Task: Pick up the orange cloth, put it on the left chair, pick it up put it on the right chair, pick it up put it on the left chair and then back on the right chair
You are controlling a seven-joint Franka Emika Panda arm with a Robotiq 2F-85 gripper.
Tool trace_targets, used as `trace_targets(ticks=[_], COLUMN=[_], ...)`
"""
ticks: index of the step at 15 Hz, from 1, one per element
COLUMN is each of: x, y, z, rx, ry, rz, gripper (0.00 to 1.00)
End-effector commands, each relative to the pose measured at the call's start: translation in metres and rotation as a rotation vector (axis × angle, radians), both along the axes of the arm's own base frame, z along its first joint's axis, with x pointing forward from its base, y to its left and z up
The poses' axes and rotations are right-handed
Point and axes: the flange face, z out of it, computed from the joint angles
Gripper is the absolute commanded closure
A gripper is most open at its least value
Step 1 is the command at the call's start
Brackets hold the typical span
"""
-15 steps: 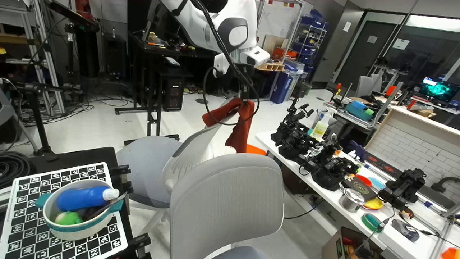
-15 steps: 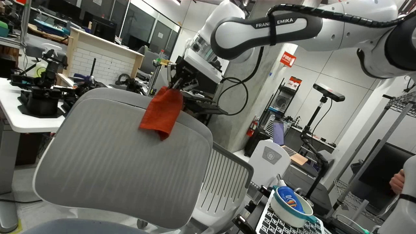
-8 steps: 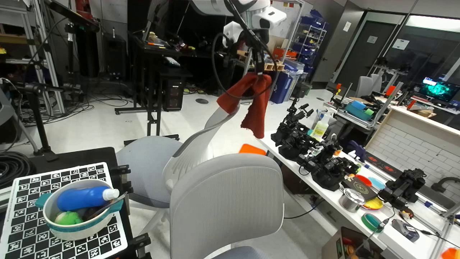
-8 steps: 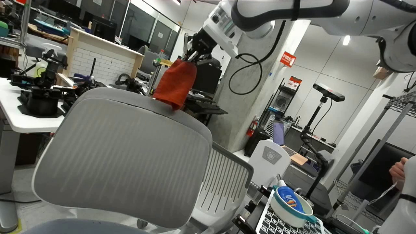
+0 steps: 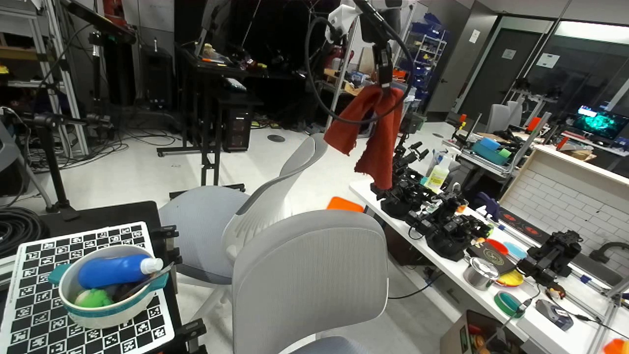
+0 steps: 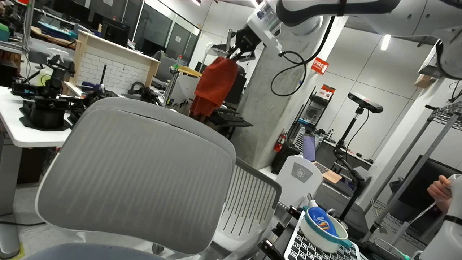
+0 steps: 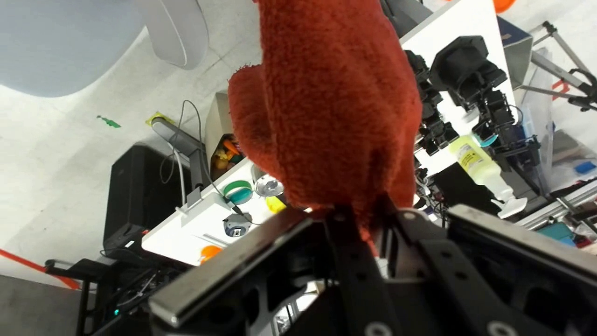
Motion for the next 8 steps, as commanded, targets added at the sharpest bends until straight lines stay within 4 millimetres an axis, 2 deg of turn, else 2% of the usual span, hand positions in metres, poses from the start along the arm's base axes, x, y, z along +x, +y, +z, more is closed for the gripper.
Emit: trace_targets(ticks=[1, 8], x=[-0.004, -0.013], y=[-0.021, -0.035], z=[-0.006, -0.06], rx=[0.0, -0.028], ry=[0.023, 0.101], rz=[-0.029, -0.066], gripper=[0.96, 0.96])
